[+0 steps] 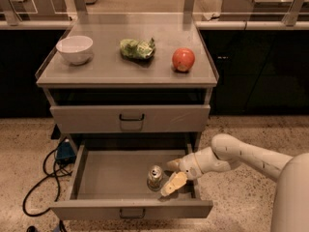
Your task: Pick 7up can from middle drawer and place on counter
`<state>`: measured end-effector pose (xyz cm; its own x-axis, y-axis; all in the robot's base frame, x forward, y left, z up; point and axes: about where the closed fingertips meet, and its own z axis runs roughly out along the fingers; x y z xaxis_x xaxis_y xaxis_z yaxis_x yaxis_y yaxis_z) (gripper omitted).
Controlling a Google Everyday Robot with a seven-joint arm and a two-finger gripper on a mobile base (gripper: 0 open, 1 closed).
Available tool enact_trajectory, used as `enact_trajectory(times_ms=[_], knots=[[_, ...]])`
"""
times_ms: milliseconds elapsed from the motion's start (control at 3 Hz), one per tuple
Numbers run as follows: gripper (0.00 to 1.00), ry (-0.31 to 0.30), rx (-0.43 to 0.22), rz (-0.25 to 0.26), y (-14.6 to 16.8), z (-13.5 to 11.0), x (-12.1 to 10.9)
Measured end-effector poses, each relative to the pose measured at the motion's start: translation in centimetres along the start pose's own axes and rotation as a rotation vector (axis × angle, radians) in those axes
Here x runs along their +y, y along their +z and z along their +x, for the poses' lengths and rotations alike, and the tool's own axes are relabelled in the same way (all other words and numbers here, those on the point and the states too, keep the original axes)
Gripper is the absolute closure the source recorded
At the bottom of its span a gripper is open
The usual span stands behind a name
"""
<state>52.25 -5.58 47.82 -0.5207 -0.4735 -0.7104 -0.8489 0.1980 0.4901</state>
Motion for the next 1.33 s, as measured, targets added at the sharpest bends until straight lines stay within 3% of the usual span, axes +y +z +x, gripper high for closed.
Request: enact_trajectory(times_ms=[333,667,1000,1333], knots=[[0.00,0.001,0.002,0.035,0.0,0.1,0.3],[0.00,0.023,-0.010,0.117,-0.5,-0.9,2.3],[0.00,0.116,-0.023,0.183,1.8,0.6,5.1],[0.00,0.129,-0.014,0.230,2.6,1.9,4.6]])
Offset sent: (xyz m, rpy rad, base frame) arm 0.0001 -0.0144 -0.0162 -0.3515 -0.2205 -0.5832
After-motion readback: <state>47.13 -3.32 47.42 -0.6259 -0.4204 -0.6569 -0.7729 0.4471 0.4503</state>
